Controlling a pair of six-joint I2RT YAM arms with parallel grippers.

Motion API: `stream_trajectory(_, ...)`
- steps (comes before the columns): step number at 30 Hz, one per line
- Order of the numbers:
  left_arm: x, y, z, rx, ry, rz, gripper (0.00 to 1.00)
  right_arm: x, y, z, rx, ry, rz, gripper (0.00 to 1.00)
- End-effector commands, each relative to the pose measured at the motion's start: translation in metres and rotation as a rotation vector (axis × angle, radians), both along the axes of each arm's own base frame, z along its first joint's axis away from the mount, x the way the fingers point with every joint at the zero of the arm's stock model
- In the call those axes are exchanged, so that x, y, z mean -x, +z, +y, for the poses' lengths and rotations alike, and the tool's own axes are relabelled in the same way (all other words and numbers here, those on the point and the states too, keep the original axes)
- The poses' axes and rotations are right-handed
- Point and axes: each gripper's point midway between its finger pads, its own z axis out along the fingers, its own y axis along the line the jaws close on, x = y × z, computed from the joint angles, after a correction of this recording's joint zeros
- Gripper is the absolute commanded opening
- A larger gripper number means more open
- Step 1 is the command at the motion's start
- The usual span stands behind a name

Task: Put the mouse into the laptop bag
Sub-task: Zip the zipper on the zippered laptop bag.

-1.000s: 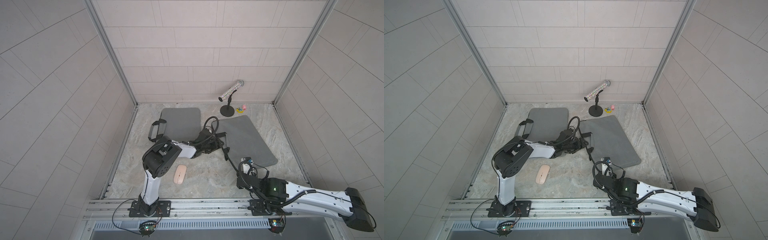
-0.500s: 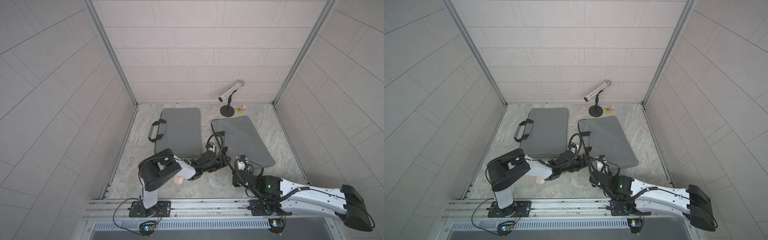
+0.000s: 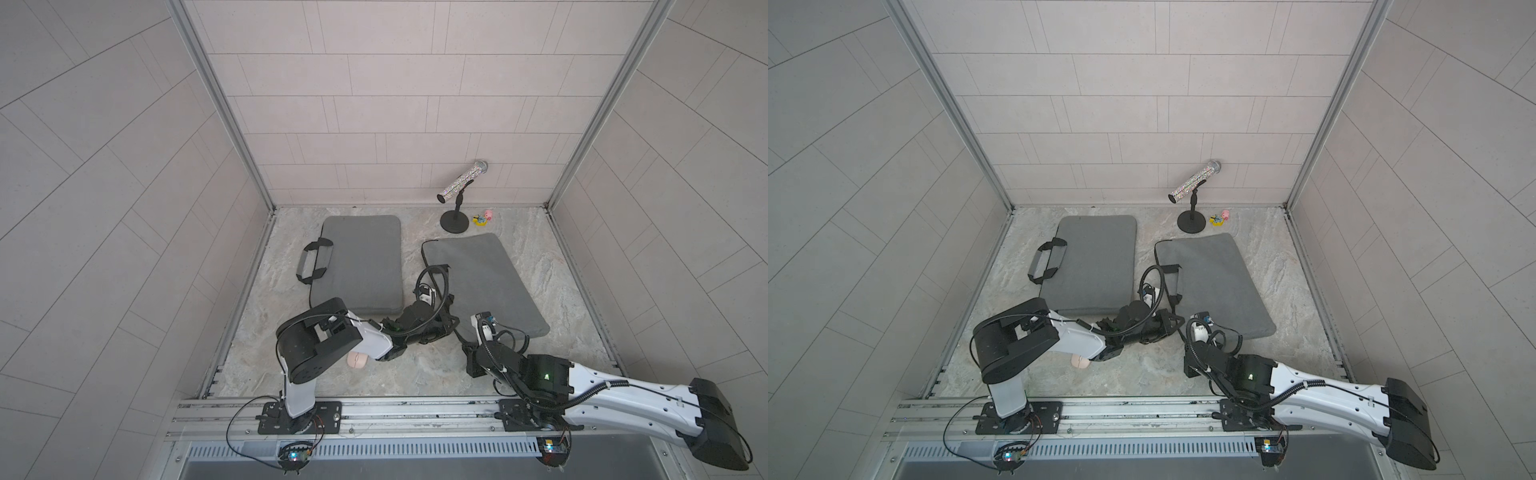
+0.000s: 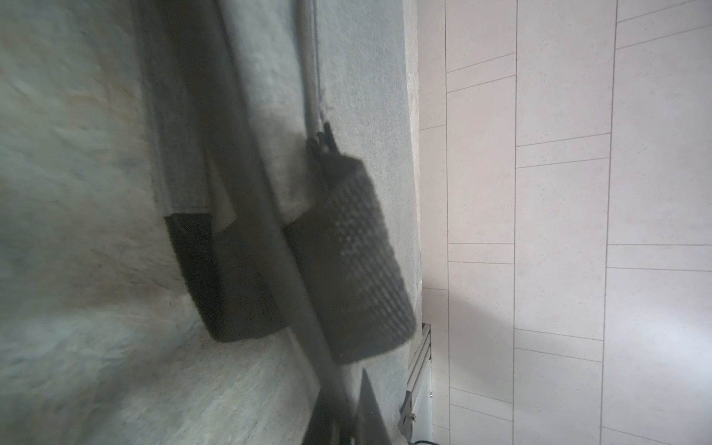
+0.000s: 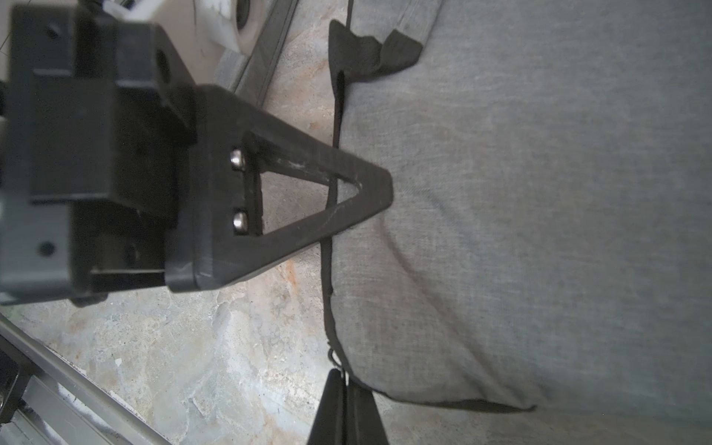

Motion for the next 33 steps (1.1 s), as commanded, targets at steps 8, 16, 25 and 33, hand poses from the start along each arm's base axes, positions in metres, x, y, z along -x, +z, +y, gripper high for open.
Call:
stream_trajectory(8,-0.037,0.005,0.026,-0.012,0.02,-0.009,0.0,-0.002,-0.035,-0.05,0.057,-0.169,0.137,0.0)
stream_trajectory(16,-0.064,0.006,0.025,-0.015,0.0,0.004,0.0,-0.005,-0.026,-0.053,0.031,-0.171,0.13,0.0)
stream_trajectory(25,-0.077,0.002,0.03,0.005,0.004,0.04,0.17,-0.016,-0.033,-0.07,0.13,-0.255,0.134,0.0)
stream_trajectory(33,-0.017,0.012,0.025,0.003,-0.016,-0.013,0.75,-0.028,-0.009,-0.029,0.005,-0.122,0.083,0.0)
